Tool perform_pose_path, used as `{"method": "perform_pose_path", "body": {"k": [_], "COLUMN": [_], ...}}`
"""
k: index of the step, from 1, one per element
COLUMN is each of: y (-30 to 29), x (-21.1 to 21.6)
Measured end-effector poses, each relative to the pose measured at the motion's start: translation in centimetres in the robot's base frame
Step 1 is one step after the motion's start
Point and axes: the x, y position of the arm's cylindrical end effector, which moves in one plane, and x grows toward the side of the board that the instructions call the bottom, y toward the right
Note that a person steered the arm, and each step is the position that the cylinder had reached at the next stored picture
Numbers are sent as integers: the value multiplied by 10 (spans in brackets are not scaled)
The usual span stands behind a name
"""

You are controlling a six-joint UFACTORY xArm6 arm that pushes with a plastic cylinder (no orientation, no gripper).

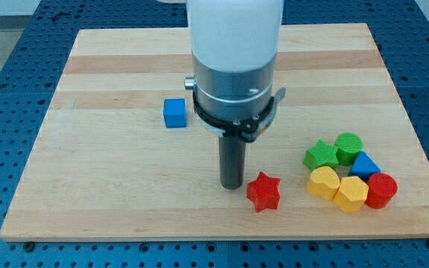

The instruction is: Move the red star closer to the yellow heart

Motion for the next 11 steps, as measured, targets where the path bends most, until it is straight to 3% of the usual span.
{"method": "perform_pose_path", "body": {"k": [1,4,7,9,11], "y": [15,-18,50,-12,45], "x": [14,38,48,43,32]}}
